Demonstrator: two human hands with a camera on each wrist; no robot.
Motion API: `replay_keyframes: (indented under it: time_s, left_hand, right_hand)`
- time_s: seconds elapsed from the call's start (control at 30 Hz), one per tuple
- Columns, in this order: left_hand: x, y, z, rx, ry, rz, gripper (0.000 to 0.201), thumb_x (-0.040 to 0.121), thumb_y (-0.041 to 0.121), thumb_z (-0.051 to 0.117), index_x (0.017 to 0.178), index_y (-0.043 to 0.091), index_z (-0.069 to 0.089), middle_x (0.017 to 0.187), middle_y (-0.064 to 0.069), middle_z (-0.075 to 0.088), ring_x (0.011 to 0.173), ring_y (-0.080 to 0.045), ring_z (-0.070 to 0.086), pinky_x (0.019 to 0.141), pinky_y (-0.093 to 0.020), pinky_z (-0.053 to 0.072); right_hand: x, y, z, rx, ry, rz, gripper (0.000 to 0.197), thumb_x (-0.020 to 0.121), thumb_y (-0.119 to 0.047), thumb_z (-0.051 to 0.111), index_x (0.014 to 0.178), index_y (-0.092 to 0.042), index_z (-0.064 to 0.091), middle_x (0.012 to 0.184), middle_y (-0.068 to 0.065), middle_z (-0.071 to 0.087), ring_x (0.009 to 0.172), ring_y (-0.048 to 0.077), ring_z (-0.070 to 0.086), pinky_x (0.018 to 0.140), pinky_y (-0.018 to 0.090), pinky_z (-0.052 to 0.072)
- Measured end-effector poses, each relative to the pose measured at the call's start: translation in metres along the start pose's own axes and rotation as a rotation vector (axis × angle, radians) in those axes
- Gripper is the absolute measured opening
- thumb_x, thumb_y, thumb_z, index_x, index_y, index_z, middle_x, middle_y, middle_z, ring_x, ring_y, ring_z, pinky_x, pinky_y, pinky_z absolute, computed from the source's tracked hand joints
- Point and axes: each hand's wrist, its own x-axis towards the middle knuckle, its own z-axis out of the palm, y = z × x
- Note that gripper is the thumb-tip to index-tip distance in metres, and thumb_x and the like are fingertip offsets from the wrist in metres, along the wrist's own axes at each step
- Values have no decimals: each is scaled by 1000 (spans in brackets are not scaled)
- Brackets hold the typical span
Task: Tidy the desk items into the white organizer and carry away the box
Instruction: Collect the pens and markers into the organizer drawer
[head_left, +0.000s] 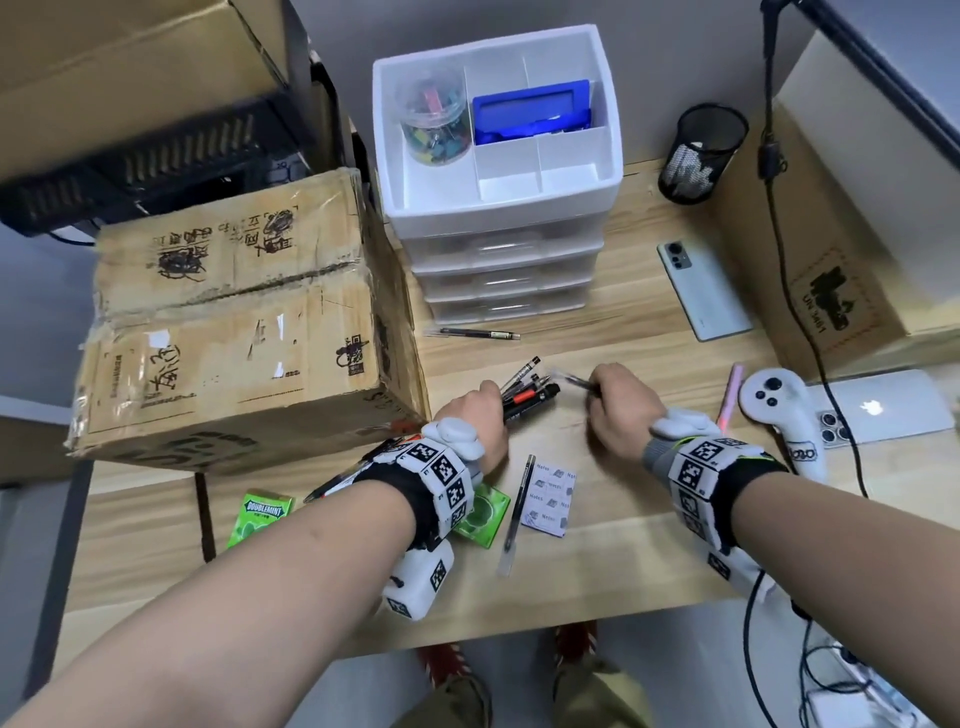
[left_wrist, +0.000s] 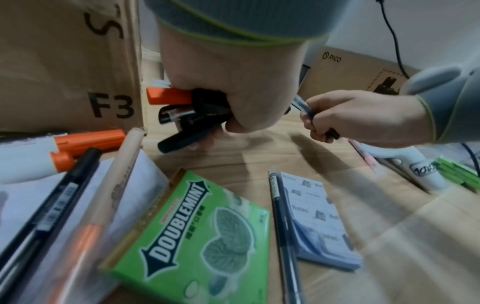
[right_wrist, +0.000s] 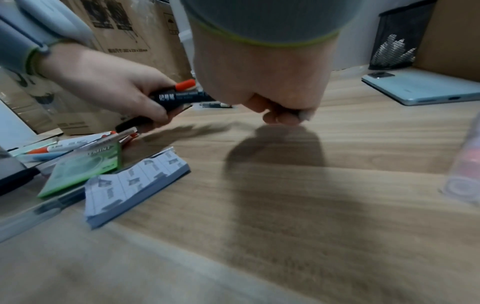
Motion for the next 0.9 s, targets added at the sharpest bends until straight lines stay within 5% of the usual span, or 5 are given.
replay_keyframes:
  time_s: [0.17,0.4,0.6,0.73,0.9]
  left_hand:
    - [-8,-13,-20,-24,28,-43,31,91,22,62,115,9,47,99,-9,69,86,-27,68,60,-30,41]
    - [-23,-24,-25,-73,24,-24,30,92,22,60,114,8,47,100,-11,69,86,-29,67,61,-31,42]
    - [-30,-32,-17,-75,8,12,29,90,24,61,111,8,48,96,-10,68,71,-24,58,56,-31,42]
    - [-35,-36,-18,-108,-3,50,29,91,26,59,110,8,46,97,-12,66,77,-27,63,58,-32,42]
    - [-37,-37,-23,-99,13,35,29,91,25,60,110,9,46,98,-11,67,71,-25,56,57,-31,42]
  right_hand:
    - [-32,-25,-8,-3,-164,-215,14,76,-16,53,86,-21,62,82,-4,67,79,23,62,65,32,49]
    - [-52,-62,21,-225,-503,-402,42,65,-27,56,106,-35,65,83,-8,70,79,19,64,66,29,53]
    - [-55,-76,37,-347,-548,-392,24,65,-22,57,88,-25,64,77,-2,66,71,27,61,64,33,56]
    - [-54,-82,38,-398,-559,-379,12,72,-21,56,82,-24,62,78,-4,61,74,27,61,63,28,48]
    - [-54,-85,39,-473,-621,-446,13,78,-13,58,88,-19,63,103,1,53,79,28,62,69,36,53]
